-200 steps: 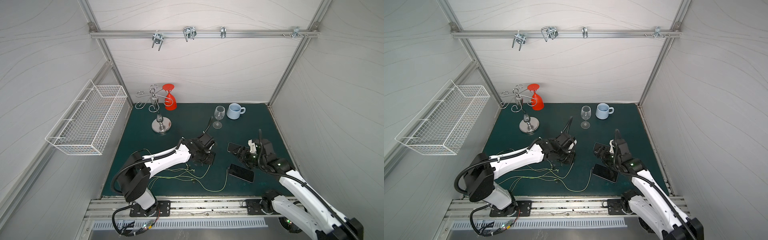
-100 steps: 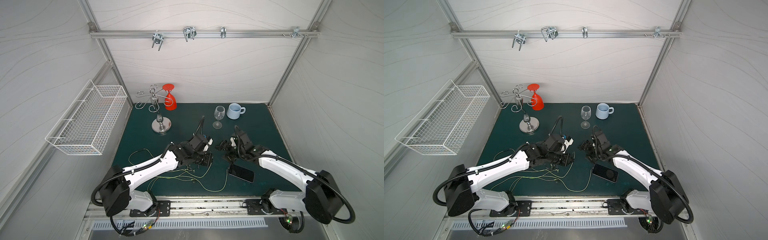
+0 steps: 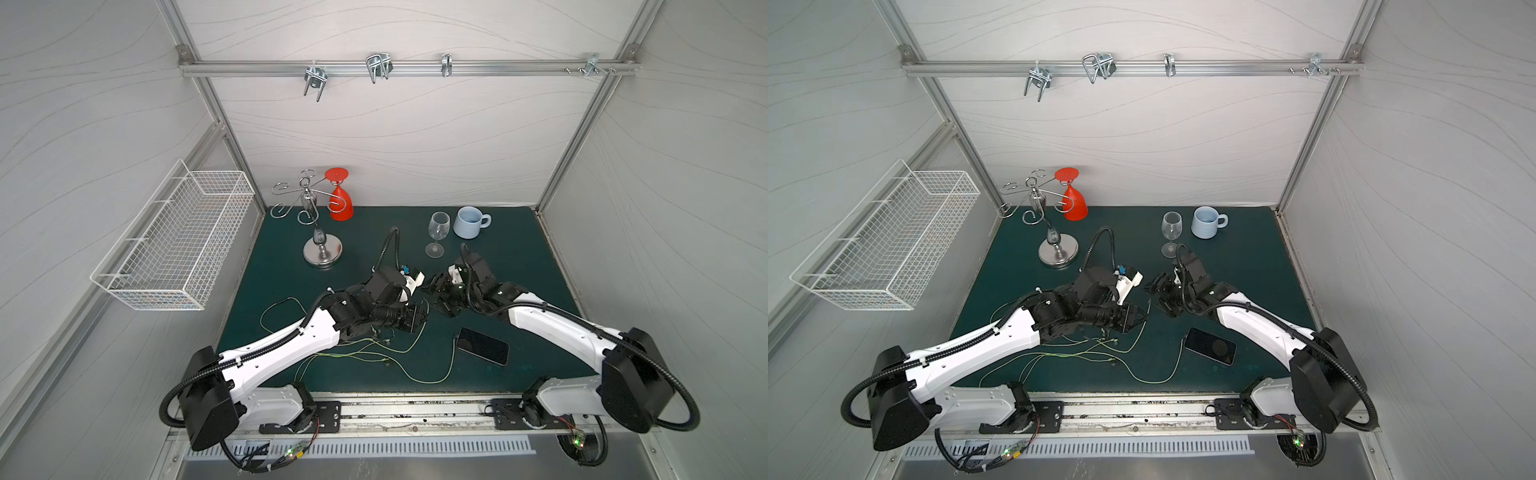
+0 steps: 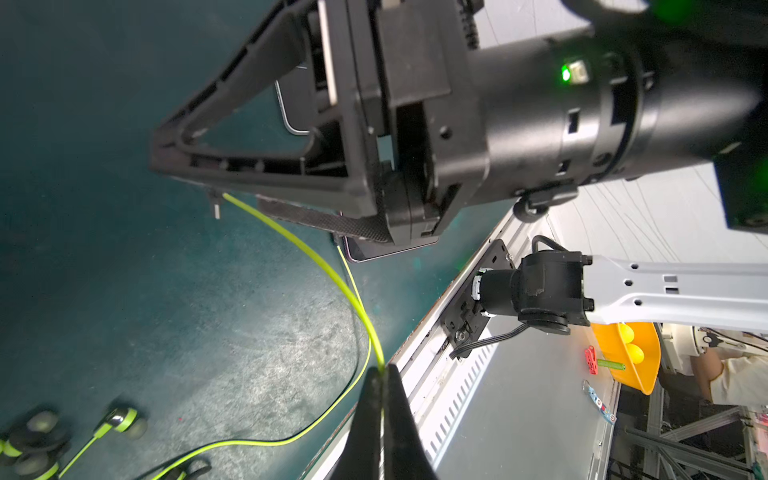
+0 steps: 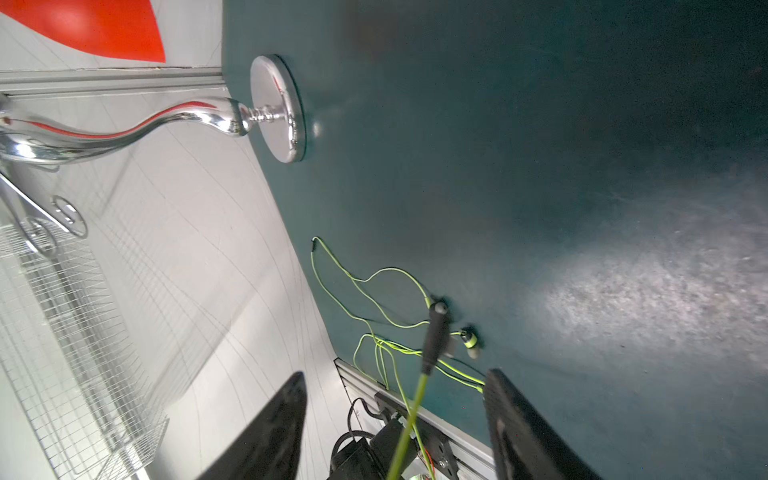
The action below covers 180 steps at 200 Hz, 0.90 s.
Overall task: Plug wired earphones into phones
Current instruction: Pick up the wired earphone from the center of the board.
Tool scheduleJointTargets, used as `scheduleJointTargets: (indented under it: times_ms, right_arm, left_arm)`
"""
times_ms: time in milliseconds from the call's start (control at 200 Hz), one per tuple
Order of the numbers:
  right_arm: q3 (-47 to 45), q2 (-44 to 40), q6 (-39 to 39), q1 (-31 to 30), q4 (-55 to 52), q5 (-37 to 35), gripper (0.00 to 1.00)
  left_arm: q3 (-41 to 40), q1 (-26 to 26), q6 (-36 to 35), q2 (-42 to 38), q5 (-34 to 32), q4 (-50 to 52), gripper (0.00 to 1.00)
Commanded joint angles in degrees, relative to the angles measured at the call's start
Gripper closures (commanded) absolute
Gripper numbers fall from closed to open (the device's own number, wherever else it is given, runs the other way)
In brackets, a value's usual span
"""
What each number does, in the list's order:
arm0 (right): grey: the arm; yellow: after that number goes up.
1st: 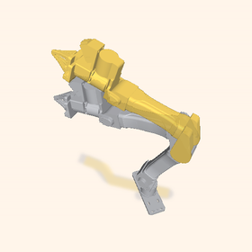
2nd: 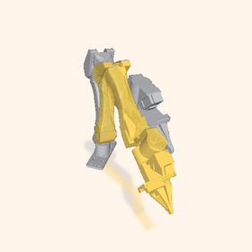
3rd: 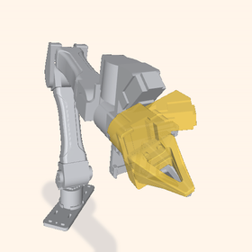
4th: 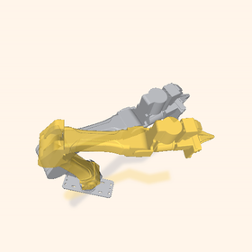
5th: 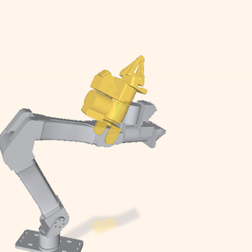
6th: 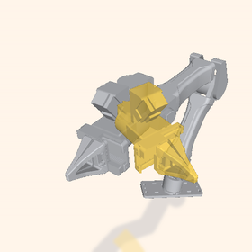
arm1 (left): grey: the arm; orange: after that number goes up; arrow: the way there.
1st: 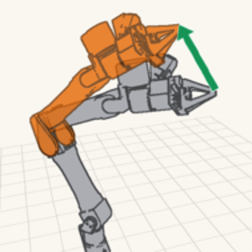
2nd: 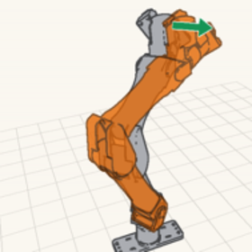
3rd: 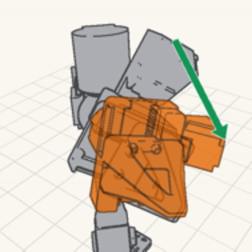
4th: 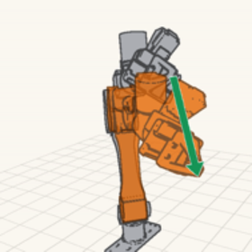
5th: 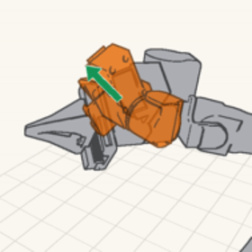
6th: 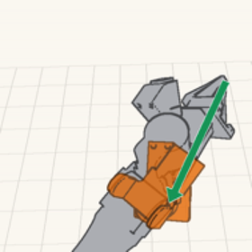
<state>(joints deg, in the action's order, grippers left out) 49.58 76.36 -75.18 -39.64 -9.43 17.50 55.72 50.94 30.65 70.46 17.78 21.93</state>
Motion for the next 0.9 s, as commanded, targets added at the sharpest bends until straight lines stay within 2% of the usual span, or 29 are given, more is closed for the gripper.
scheduleJointTargets:
  times_ms: [0,245,420,540,715,795,820,895]
  right_arm:
    - [2.37,0.56,-0.23,-0.5,0.49,1.05,0.39]
    - [3.15,0.13,-0.49,-0.94,-0.18,1.78,0.47]
    - [3.06,-0.94,-0.16,-1.06,-0.67,1.5,0.57]
    - [3.23,-1.62,0.62,-1.08,-1.33,0.9,0.68]
    - [5.16,-3.18,5.55,-1.06,-3.58,-1.36,1.0]
    - [8.02,-4.0,12.59,-1.12,-6.56,-2.28,1.0]
    - [9.4,-4.32,15.65,-1.35,-8.83,-3.59,1.0]
    - [12.53,-5.65,24.86,-2.31,-14.21,-9.05,1.0]
  left_arm:
    - [-0.06,-0.22,-0.73,-1.4,1.26,-2.89,1.0]
    - [0.06,-0.22,-1.38,-1.01,1.62,-3.23,1.0]
    - [0.26,-0.22,-2.04,-0.45,1.56,-3.08,1.0]
    - [0.4,-0.22,-2.1,-0.1,1.84,-3.04,1.0]
    - [1.09,-0.22,-2.7,-0.06,1.09,-2.35,1.0]
    - [1.31,-0.22,-2.2,-1.48,-1.05,-2.3,1.0]
    - [1.53,-0.22,-2.09,-2.34,-2.2,-2.06,0.95]
    - [1.35,-0.22,-1.53,-5.79,-5.97,-1.49,0.7]
